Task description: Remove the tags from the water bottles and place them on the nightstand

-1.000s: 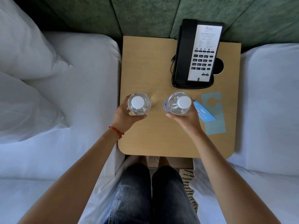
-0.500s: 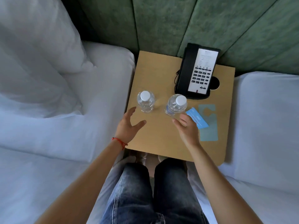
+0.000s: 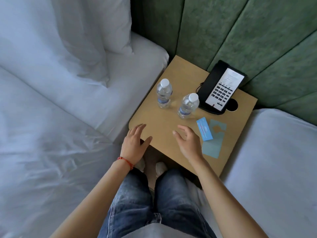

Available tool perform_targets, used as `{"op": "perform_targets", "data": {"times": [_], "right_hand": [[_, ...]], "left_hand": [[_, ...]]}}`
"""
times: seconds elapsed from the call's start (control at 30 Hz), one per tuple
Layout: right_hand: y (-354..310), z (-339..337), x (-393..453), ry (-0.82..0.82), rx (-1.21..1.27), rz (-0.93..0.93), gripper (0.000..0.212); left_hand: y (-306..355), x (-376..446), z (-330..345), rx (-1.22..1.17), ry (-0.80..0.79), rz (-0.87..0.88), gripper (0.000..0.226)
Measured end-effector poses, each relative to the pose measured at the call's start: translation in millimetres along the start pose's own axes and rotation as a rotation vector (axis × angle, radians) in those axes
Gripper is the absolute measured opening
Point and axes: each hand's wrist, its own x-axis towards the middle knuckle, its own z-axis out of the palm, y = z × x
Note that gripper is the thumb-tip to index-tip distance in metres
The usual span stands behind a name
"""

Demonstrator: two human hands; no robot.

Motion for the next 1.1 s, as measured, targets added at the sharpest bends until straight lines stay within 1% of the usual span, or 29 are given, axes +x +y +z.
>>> {"op": "perform_targets", "data": {"times": [0.13, 0.3, 0.43, 0.57, 0.7, 0.8, 0.9, 1.0, 1.1], "right_hand": [[-12, 11, -22, -0.055, -0.012, -0.057, 0.037], [-28, 39, -48, -0.172, -0.051, -0.128, 0.037], [-43, 67, -72, -0.195, -0.056, -0.167, 0.036], [-60, 110, -106, -0.211, -0.066, -0.216, 0.038], [-83, 176, -155, -0.297, -0.103, -0.280, 0.039], [-95, 231, -199, -0.411, -0.188, -0.327, 0.040], [-107, 281, -240, -0.531, -0.269, -0.367, 0.040], [-123, 325, -274, -0.638, -0.357, -0.454, 0.041], [-142, 365, -302, -0.736, -0.459, -0.575, 0.040]], "left_hand": [[-13, -34, -8, 0.020, 0.065, -0.040, 0.048], [-39, -72, -27, 0.009, 0.138, -0.077, 0.048], [-69, -105, -46, -0.022, 0.185, -0.104, 0.048], [-109, -143, -70, -0.031, 0.221, -0.106, 0.048], [-166, -194, -104, -0.037, 0.267, -0.127, 0.049], [-218, -241, -132, -0.066, 0.330, -0.191, 0.048], [-267, -296, -152, -0.069, 0.410, -0.294, 0.047], [-307, -354, -161, -0.064, 0.476, -0.405, 0.045], [-333, -407, -163, -0.067, 0.575, -0.530, 0.044]]}}
